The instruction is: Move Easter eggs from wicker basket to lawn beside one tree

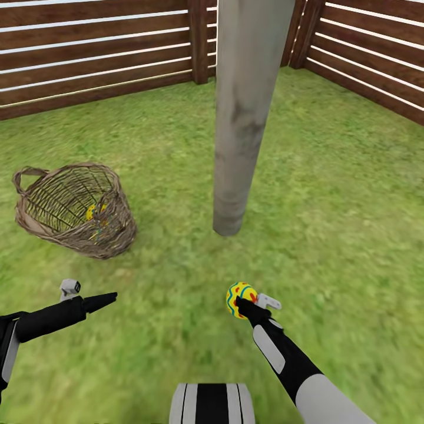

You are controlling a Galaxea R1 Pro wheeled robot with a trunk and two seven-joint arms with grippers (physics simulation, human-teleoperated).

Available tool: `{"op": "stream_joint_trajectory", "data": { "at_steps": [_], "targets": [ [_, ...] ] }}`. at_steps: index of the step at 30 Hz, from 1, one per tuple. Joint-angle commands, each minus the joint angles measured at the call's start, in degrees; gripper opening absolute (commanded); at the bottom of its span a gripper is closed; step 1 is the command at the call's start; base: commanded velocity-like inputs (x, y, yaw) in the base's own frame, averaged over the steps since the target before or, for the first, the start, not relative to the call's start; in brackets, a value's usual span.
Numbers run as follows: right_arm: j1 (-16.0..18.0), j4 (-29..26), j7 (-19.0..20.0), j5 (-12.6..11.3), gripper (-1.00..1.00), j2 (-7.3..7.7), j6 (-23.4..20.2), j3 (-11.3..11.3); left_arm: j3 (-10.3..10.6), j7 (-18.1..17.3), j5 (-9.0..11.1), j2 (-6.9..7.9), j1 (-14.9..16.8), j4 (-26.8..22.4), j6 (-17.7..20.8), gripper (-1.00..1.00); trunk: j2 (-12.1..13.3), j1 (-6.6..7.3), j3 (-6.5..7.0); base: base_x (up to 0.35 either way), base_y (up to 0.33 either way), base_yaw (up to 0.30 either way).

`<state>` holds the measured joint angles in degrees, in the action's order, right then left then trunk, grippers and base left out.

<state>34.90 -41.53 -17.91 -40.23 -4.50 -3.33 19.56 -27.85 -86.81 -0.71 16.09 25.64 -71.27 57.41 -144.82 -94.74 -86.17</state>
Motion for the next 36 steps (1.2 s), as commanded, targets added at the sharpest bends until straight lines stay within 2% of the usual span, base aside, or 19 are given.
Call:
{"op": "stream_joint_trajectory", "data": {
  "at_steps": [1, 9, 10, 12, 32, 36],
  "targets": [
    [-0.01, 0.75, -0.46, -0.68, -1.0, 0.03, -0.17, 0.22, -0.01, -0.28, -0.09, 0.0, 0.03, -0.01, 0.6, 1.0, -0.02, -0.03, -0.27, 0.0, 0.0, 0.0],
    [-0.01, 0.75, -0.46, -0.71, -1.0, 0.09, -0.18, 0.22, -0.01, -0.38, -0.09, 0.04, 0.03, -0.01, 0.6, 1.0, -0.04, -0.06, -0.49, 0.0, 0.0, 0.0],
    [-0.01, 0.75, -0.46, -0.72, 1.0, 0.07, -0.18, 0.22, -0.01, -0.38, -0.09, 0.03, 0.03, -0.01, 0.6, 1.0, -0.04, -0.06, -0.49, 0.0, 0.0, 0.0],
    [-0.01, 0.75, -0.46, -0.73, 1.0, 0.03, -0.18, 0.22, -0.01, -0.38, -0.09, 0.08, 0.03, -0.01, 0.6, 1.0, -0.04, -0.06, -0.49, 0.0, 0.0, 0.0],
    [-0.01, 0.75, -0.46, -0.33, 1.0, 0.11, -0.18, 0.31, 0.16, -0.21, -0.19, 0.14, 0.13, -0.01, 1.07, 1.0, 0.23, 0.46, 3.94, 0.0, 0.0, 0.0],
    [-0.01, 0.71, -0.51, -0.2, 1.0, 0.11, -0.22, 0.45, 0.18, -0.2, -0.52, 0.21, 0.2, 0.03, 1.43, 1.0, 0.23, 0.46, 3.94, 0.0, 0.0, 0.0]
  ]
}}
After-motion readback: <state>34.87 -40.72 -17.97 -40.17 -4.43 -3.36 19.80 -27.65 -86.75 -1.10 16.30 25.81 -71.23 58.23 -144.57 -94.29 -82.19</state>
